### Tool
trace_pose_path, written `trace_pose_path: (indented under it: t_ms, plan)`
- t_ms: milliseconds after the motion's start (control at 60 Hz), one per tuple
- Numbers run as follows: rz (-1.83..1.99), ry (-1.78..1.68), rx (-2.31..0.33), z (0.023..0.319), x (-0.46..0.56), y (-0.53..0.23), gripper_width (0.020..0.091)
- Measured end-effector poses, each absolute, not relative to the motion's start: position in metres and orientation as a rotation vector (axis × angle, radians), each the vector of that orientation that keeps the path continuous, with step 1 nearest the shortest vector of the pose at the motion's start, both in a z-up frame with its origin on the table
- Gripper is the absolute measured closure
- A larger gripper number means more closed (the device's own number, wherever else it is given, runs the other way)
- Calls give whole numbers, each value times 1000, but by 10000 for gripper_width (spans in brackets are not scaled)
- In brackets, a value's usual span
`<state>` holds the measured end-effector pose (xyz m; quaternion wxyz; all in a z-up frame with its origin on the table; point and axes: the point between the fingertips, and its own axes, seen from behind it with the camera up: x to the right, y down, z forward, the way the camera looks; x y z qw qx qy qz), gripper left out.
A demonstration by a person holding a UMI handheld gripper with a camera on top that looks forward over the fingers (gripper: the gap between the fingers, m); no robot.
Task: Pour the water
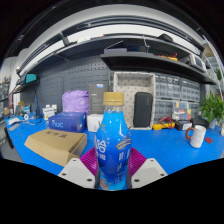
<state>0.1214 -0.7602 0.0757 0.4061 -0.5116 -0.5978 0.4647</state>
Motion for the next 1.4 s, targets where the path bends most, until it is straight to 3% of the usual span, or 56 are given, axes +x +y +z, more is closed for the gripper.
trace_pose_path:
  t_ms: [300,750,1100,1400]
  plan:
    - [1175,-1496,-1440,87,105,-723,743]
    - [1711,-732,-2160,159,18,-523,740]
    - [1977,-113,-2737,135,-7,-480,744]
    - [2017,45,-2894,130,-13,-479,744]
